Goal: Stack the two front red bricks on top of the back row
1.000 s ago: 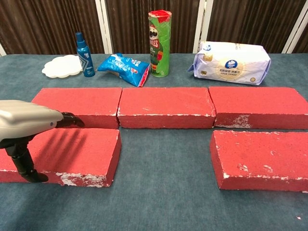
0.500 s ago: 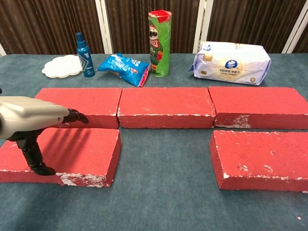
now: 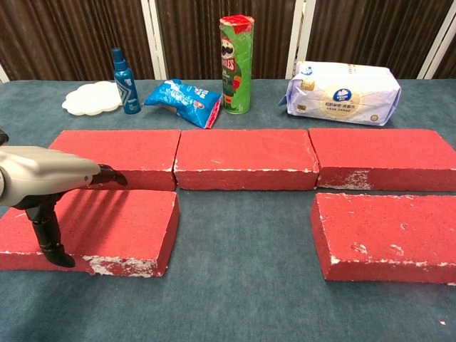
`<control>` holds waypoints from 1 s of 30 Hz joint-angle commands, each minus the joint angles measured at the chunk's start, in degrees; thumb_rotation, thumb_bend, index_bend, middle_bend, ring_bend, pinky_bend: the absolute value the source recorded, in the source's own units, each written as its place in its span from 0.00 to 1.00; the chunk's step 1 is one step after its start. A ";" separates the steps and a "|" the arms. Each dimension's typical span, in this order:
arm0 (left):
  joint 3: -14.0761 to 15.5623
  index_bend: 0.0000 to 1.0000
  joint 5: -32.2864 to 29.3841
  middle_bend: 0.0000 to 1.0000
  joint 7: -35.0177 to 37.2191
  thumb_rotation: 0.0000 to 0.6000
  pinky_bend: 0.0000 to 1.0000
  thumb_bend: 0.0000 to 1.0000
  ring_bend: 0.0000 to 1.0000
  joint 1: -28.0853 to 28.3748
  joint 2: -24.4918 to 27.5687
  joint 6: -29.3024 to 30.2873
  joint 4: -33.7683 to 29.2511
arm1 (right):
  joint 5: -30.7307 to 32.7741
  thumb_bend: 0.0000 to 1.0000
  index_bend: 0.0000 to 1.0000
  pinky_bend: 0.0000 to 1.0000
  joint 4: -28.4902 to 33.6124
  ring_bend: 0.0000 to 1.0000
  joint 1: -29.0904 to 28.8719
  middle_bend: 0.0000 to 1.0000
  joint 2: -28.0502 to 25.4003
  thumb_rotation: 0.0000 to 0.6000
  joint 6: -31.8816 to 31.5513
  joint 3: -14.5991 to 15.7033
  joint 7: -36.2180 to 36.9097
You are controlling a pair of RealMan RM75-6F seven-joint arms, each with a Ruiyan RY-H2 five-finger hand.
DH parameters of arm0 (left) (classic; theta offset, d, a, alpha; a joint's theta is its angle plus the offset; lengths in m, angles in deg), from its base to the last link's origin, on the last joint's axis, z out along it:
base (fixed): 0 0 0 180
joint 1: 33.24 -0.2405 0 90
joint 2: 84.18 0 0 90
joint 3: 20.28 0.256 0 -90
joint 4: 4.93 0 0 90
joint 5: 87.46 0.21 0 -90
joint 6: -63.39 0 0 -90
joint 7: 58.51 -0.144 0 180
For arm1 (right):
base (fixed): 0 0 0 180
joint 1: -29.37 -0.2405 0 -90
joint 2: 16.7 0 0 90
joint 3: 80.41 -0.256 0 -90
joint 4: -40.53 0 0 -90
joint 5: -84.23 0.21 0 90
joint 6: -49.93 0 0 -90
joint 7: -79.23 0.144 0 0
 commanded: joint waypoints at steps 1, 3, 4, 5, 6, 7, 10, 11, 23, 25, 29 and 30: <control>0.04 0.00 -0.70 0.00 0.26 1.00 0.01 0.00 0.00 0.27 -0.09 -0.31 0.56 | 0.11 0.00 0.09 0.00 0.03 0.09 -0.01 0.08 -0.02 1.00 0.08 0.01 -0.05; 0.01 0.00 -0.96 0.00 0.67 1.00 0.01 0.00 0.00 0.43 -0.17 -0.67 1.05 | 0.17 0.00 0.09 0.00 0.04 0.09 -0.03 0.08 0.02 1.00 0.10 0.00 -0.15; 0.03 0.00 -0.99 0.00 0.86 1.00 0.01 0.00 0.00 0.48 -0.16 -0.83 1.31 | 0.18 0.00 0.09 0.00 0.06 0.09 -0.04 0.08 0.02 1.00 0.10 0.00 -0.18; 0.13 0.00 -1.13 0.00 1.02 1.00 0.01 0.00 0.00 0.54 -0.20 -1.02 1.58 | 0.24 0.00 0.09 0.00 0.09 0.09 -0.04 0.08 0.03 1.00 0.14 0.02 -0.24; 0.20 0.00 -1.25 0.00 1.12 1.00 0.01 0.00 0.00 0.60 -0.20 -1.15 1.74 | 0.29 0.00 0.09 0.00 0.11 0.09 -0.04 0.08 0.02 1.00 0.15 0.02 -0.31; 0.22 0.00 -1.35 0.00 1.24 1.00 0.01 0.00 0.00 0.66 -0.20 -1.26 1.86 | 0.35 0.00 0.09 0.00 0.12 0.09 -0.06 0.08 0.04 1.00 0.20 0.02 -0.39; 0.29 0.00 -1.69 0.00 1.34 1.00 0.01 0.00 0.00 0.94 -0.12 -1.26 2.06 | 0.53 0.00 0.09 0.00 0.22 0.09 -0.09 0.08 0.07 1.00 0.29 0.01 -0.66; 0.32 0.00 -1.88 0.00 1.38 1.00 0.01 0.00 0.00 1.04 -0.08 -1.27 2.09 | 0.58 0.00 0.09 0.00 0.25 0.09 -0.10 0.08 0.07 1.00 0.31 0.01 -0.75; 0.74 0.00 -2.66 0.00 2.70 1.00 0.02 0.00 0.00 1.44 0.41 -1.98 3.32 | 1.12 0.00 0.09 0.00 0.48 0.09 -0.22 0.08 0.21 1.00 0.63 0.05 -1.56; 0.88 0.00 -2.66 0.00 2.91 1.00 0.02 0.00 0.00 1.46 0.50 -2.07 3.56 | 1.20 0.00 0.09 0.00 0.51 0.09 -0.23 0.08 0.22 1.00 0.66 0.04 -1.70; 1.04 0.00 -2.77 0.00 3.40 1.00 0.03 0.00 0.00 1.41 0.71 -2.12 3.85 | 1.31 0.00 0.09 0.00 0.58 0.09 -0.24 0.08 0.24 1.00 0.68 0.06 -1.90; 1.08 0.00 -2.84 0.00 3.47 1.00 0.04 0.00 0.00 1.41 0.75 -2.16 3.96 | 1.33 0.00 0.09 0.00 0.59 0.09 -0.25 0.08 0.24 1.00 0.72 0.07 -1.95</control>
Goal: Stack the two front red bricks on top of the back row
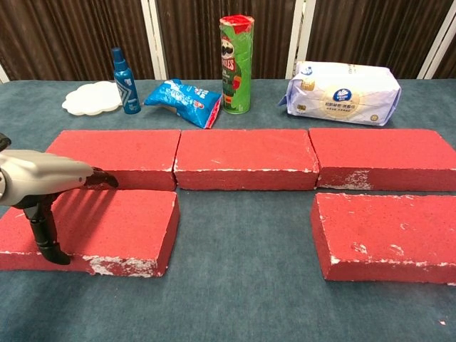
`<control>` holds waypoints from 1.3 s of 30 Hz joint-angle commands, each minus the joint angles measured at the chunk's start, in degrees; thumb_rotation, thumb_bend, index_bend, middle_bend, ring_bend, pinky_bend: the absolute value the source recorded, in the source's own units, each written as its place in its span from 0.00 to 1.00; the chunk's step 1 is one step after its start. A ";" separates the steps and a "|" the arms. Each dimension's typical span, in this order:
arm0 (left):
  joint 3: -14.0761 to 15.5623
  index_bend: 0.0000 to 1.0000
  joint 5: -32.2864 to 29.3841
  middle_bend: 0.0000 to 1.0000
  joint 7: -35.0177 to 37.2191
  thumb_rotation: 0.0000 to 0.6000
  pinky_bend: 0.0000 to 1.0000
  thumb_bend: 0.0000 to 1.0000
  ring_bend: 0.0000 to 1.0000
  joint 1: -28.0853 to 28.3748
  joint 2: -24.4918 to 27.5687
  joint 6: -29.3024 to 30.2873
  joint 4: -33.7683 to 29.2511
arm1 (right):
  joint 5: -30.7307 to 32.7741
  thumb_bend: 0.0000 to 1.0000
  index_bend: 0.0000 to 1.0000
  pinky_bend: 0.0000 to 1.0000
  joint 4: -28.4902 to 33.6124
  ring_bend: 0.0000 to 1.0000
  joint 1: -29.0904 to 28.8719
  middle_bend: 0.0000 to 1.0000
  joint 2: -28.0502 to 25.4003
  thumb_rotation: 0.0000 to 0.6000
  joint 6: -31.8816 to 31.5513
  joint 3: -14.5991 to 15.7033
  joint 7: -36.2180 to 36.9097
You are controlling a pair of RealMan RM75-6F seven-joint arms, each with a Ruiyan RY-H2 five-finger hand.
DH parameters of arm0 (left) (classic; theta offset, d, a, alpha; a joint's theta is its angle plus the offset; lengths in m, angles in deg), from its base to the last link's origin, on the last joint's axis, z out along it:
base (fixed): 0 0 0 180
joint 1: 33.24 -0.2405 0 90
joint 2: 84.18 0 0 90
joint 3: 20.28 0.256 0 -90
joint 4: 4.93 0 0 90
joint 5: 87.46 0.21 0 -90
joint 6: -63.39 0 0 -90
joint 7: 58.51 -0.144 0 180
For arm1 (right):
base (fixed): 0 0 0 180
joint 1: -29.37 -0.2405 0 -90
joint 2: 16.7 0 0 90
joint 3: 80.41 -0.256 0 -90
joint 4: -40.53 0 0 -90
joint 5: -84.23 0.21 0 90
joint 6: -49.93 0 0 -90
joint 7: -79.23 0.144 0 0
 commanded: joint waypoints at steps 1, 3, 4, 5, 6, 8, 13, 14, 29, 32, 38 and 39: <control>0.12 0.00 -0.23 0.00 0.13 1.00 0.04 0.00 0.00 0.01 0.12 -0.11 0.23 | 0.06 0.00 0.09 0.00 0.03 0.09 -0.04 0.08 0.01 1.00 0.08 0.01 -0.10; 0.19 0.00 -0.52 0.00 0.16 1.00 0.04 0.00 0.00 0.05 0.22 -0.15 0.31 | 0.03 0.00 0.09 0.00 0.07 0.09 -0.04 0.08 0.00 1.00 0.07 0.04 -0.11; 0.26 0.00 -0.70 0.00 0.10 1.00 0.04 0.00 0.00 0.10 0.28 -0.15 0.36 | 0.05 0.00 0.09 0.00 0.06 0.09 -0.05 0.08 0.01 1.00 0.10 0.05 -0.14; 0.28 0.00 -0.79 0.00 0.11 1.00 0.04 0.00 0.00 0.13 0.32 -0.16 0.39 | 0.06 0.00 0.09 0.00 0.04 0.09 -0.06 0.08 0.03 1.00 0.11 0.05 -0.19; 0.30 0.00 -0.84 0.00 0.16 1.00 0.04 0.00 0.00 0.14 0.35 -0.15 0.44 | 0.06 0.00 0.09 0.00 0.02 0.09 -0.07 0.08 0.05 1.00 0.12 0.05 -0.22; 0.33 0.00 -0.94 0.00 0.24 1.00 0.04 0.00 0.00 0.17 0.41 -0.05 0.45 | 0.08 0.00 0.09 0.00 0.03 0.09 -0.07 0.08 0.08 1.00 0.10 0.05 -0.27; 0.32 0.00 -1.05 0.00 0.62 1.00 0.04 0.00 0.00 0.19 0.55 -0.14 0.76 | 0.17 0.00 0.09 0.00 0.09 0.09 -0.11 0.08 0.10 1.00 0.18 0.08 -0.39; 0.35 0.00 -1.22 0.00 0.60 1.00 0.04 0.00 0.00 0.22 0.58 -0.16 0.86 | 0.21 0.00 0.09 0.00 0.10 0.09 -0.13 0.08 0.10 1.00 0.24 0.09 -0.42; 0.81 0.00 -2.23 0.00 0.49 1.00 0.08 0.00 0.00 0.54 0.66 -0.68 1.82 | 0.30 0.00 0.09 0.00 0.15 0.09 -0.20 0.08 0.19 1.00 0.19 0.07 -0.71; 1.07 0.00 -2.38 0.00 0.34 1.00 0.10 0.09 0.00 0.58 0.64 -0.78 2.10 | -0.14 0.00 0.10 0.00 0.06 0.09 -0.03 0.08 0.10 1.00 -0.45 -0.01 -0.26; 1.20 0.00 -2.74 0.00 0.14 1.00 0.13 0.19 0.00 0.74 0.59 -0.94 2.76 | -0.56 0.00 0.10 0.00 0.05 0.09 0.58 0.08 -0.48 1.00 -1.93 -0.28 1.14; 1.23 0.00 -2.69 0.00 0.16 1.00 0.13 0.19 0.00 0.73 0.59 -0.96 2.86 | -0.65 0.00 0.10 0.00 0.01 0.09 0.62 0.08 -0.51 1.00 -2.07 -0.32 1.29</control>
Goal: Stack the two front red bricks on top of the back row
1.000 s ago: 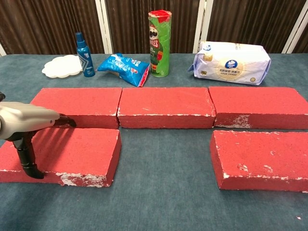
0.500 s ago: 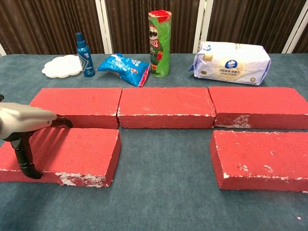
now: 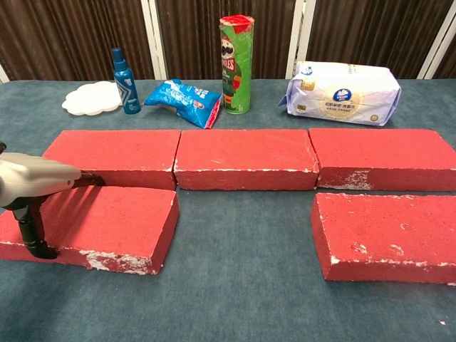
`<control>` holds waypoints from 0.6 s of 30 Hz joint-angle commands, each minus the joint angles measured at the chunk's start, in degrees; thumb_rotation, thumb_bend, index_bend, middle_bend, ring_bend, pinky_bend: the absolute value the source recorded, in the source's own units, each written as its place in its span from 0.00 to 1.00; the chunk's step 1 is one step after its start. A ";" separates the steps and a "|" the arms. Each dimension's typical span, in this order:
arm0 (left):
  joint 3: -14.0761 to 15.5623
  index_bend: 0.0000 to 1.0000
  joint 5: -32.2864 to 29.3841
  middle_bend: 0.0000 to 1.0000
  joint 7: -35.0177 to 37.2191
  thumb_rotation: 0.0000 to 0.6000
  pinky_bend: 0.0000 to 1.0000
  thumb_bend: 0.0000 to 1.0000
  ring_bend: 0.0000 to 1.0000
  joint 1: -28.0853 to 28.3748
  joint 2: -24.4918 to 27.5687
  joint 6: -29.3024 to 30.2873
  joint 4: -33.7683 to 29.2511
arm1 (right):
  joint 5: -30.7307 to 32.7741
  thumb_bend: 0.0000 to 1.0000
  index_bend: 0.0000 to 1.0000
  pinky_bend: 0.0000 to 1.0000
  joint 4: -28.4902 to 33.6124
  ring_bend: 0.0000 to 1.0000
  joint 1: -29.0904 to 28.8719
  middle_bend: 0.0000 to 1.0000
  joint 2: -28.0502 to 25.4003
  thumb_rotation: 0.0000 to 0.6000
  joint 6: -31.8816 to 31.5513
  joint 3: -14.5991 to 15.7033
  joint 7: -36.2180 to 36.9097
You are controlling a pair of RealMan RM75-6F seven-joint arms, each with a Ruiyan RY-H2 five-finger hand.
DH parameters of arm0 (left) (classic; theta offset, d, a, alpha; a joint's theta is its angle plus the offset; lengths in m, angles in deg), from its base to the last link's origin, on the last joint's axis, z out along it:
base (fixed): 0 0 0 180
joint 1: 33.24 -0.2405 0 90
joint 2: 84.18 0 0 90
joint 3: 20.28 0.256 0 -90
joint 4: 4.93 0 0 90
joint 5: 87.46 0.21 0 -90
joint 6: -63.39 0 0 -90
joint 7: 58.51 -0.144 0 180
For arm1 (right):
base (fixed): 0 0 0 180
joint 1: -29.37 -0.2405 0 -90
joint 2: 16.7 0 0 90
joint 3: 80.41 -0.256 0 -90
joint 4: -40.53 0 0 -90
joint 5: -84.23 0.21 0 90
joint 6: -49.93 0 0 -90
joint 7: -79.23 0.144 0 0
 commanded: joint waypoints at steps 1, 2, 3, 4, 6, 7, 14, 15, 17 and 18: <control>0.10 0.00 0.10 0.00 -0.01 1.00 0.14 0.19 0.00 0.00 0.00 -0.02 0.19 | -0.23 0.00 0.10 0.00 -0.05 0.09 0.18 0.08 -0.15 1.00 -0.40 -0.10 0.38; 0.15 0.00 0.15 0.00 -0.02 1.00 0.15 0.20 0.00 0.01 0.01 -0.05 0.26 | -0.34 0.00 0.10 0.00 -0.10 0.09 0.25 0.08 -0.15 1.00 -0.58 -0.13 0.49; 0.16 0.00 0.17 0.00 0.00 1.00 0.15 0.20 0.00 0.01 0.03 -0.05 0.32 | -0.48 0.00 0.10 0.00 -0.17 0.09 0.27 0.08 -0.12 1.00 -0.71 -0.15 0.57; 0.20 0.00 0.15 0.00 -0.01 1.00 0.15 0.20 0.00 -0.01 0.06 -0.01 0.34 | -0.69 0.00 0.10 0.00 -0.25 0.09 0.29 0.08 -0.07 1.00 -0.87 -0.18 0.68; 0.25 0.00 0.05 0.00 -0.08 1.00 0.16 0.22 0.00 -0.01 0.15 0.09 0.40 | -1.04 0.00 0.10 0.00 -0.47 0.09 0.39 0.08 0.12 1.00 -1.25 -0.21 0.85; 0.30 0.00 -0.05 0.00 -0.14 1.00 0.17 0.22 0.00 -0.02 0.19 0.14 0.42 | -1.12 0.00 0.10 0.00 -0.51 0.09 0.44 0.08 0.18 1.00 -1.33 -0.19 0.86; 1.20 0.00 0.18 0.05 -0.61 1.00 0.19 0.22 0.00 -0.45 1.36 1.74 -0.86 | -0.89 0.00 0.10 0.00 -0.46 0.09 0.67 0.08 0.28 1.00 -1.68 -0.38 1.09; 1.47 0.00 0.24 0.06 -0.59 1.00 0.19 0.22 0.00 -0.66 1.68 2.14 -1.30 | -0.93 0.00 0.10 0.00 -0.44 0.09 0.67 0.08 0.27 1.00 -1.68 -0.37 1.12; 1.95 0.00 0.87 0.06 -0.22 1.00 0.19 0.22 0.00 -1.20 2.52 2.94 -2.49 | -1.03 0.00 0.10 0.00 -0.40 0.09 0.72 0.08 0.27 1.00 -1.75 -0.35 1.15; 2.21 0.00 1.34 0.06 -0.07 1.00 0.19 0.22 0.00 -1.44 2.97 3.38 -3.07 | -1.10 0.00 0.10 0.00 -0.39 0.09 0.74 0.08 0.27 1.00 -1.82 -0.36 1.15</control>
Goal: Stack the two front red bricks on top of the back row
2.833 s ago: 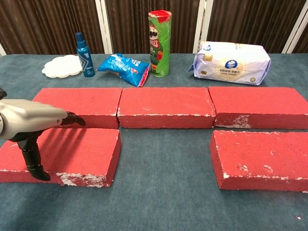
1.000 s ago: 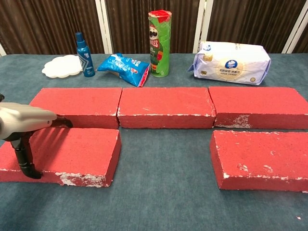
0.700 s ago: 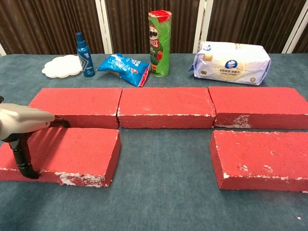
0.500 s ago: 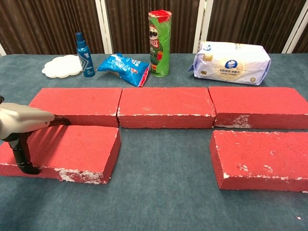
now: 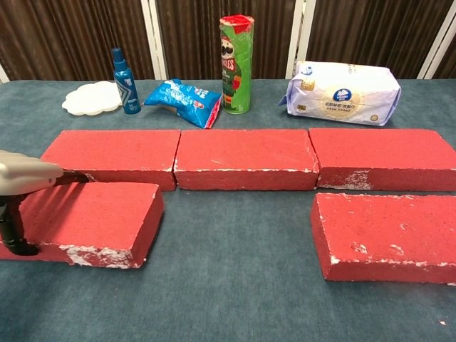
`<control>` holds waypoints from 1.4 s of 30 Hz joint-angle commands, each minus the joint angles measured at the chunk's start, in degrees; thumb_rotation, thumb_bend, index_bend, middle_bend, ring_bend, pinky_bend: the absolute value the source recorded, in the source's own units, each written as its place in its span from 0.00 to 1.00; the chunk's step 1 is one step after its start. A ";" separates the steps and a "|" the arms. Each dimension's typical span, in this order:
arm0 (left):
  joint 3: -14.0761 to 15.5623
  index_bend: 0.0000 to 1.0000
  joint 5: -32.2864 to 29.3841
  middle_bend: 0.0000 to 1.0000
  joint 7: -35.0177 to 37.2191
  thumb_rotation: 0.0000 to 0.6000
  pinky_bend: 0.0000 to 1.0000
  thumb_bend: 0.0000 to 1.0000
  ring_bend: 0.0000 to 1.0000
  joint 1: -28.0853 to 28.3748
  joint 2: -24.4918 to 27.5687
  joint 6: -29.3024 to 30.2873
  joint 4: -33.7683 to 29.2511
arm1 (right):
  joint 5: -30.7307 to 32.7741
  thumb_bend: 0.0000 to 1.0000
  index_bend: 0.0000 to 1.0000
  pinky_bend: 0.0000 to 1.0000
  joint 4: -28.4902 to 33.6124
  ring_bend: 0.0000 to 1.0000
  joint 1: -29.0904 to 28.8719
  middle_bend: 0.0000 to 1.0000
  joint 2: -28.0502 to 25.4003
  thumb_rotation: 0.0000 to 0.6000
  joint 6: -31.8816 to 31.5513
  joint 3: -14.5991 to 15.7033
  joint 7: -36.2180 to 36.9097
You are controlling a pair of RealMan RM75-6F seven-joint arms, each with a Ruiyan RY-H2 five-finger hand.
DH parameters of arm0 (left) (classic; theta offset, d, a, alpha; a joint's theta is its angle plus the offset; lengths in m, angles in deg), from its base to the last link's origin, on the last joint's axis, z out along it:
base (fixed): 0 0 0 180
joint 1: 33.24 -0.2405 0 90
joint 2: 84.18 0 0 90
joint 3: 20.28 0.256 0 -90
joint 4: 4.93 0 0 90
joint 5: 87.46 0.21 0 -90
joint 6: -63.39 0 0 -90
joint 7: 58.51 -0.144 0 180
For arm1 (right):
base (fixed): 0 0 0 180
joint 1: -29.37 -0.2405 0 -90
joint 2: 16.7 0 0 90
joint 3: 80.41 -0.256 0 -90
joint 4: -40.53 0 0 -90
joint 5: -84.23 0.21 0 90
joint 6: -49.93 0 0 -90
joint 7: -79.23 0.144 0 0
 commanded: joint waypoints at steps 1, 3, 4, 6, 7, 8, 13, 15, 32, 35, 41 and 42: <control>0.91 0.00 1.29 0.06 0.35 1.00 0.19 0.22 0.00 -0.82 1.42 1.46 -1.81 | -0.13 0.00 0.10 0.00 0.04 0.09 0.06 0.08 -0.01 1.00 -0.14 0.00 0.03; 1.62 0.00 2.51 0.06 0.55 1.00 0.19 0.23 0.00 -1.46 2.87 3.01 -3.97 | -0.10 0.00 0.10 0.00 0.08 0.09 0.13 0.08 -0.03 1.00 -0.21 -0.02 0.15; 1.92 0.00 3.14 0.06 0.65 1.00 0.19 0.23 0.00 -1.77 3.63 3.87 -5.14 | -0.06 0.00 0.10 0.00 0.10 0.09 0.14 0.08 -0.03 1.00 -0.23 -0.05 0.17; 2.75 0.00 4.86 0.06 0.63 1.00 0.19 0.23 0.00 -2.48 5.58 6.20 -8.14 | 0.02 0.00 0.10 0.00 0.10 0.09 0.13 0.08 -0.05 1.00 -0.10 -0.04 0.14; 3.07 0.00 5.54 0.05 0.54 1.00 0.18 0.22 0.00 -2.77 6.44 7.33 -9.52 | 0.03 0.00 0.10 0.00 0.13 0.09 0.12 0.08 -0.06 1.00 -0.03 -0.02 0.14; 3.35 0.00 6.42 0.05 0.44 1.00 0.18 0.22 0.00 -3.11 7.52 8.79 -11.27 | -0.01 0.00 0.10 0.00 0.20 0.09 0.13 0.08 -0.07 1.00 0.00 0.02 0.08; 2.76 0.00 11.51 0.05 0.64 1.00 0.17 0.22 0.00 -3.28 9.49 10.42 -11.50 | -0.31 0.00 0.10 0.00 0.37 0.09 0.16 0.08 -0.08 1.00 -0.05 0.10 0.02; 1.45 0.00 12.73 0.05 -0.13 1.00 0.17 0.22 0.00 -2.48 10.08 10.77 -11.50 | -0.23 0.00 0.10 0.00 0.38 0.09 0.14 0.08 -0.10 1.00 0.04 0.08 0.06; -28.94 0.00 -30.21 0.05 -22.47 1.00 0.17 0.22 0.00 23.59 -1.93 13.63 0.66 | 0.67 0.00 0.10 0.00 -0.33 0.09 -0.30 0.08 -0.55 1.00 1.12 -0.28 1.24; -32.26 0.00 -33.00 0.05 -23.59 1.00 0.17 0.22 0.00 26.49 -3.58 12.39 5.31 | 0.64 0.00 0.10 0.00 -0.71 0.09 -0.26 0.08 -0.58 1.00 1.02 -0.33 1.67; -35.12 0.00 -38.05 0.05 -26.62 1.00 0.17 0.22 0.00 30.57 -6.82 10.11 13.59 | 0.96 0.00 0.10 0.00 -0.73 0.09 -0.20 0.08 -0.91 1.00 1.25 -0.30 2.05; -35.22 0.00 -38.50 0.05 -26.95 1.00 0.17 0.22 0.00 30.86 -7.16 9.85 14.66 | 0.97 0.00 0.10 0.00 -0.75 0.09 -0.18 0.08 -0.94 1.00 1.22 -0.31 2.08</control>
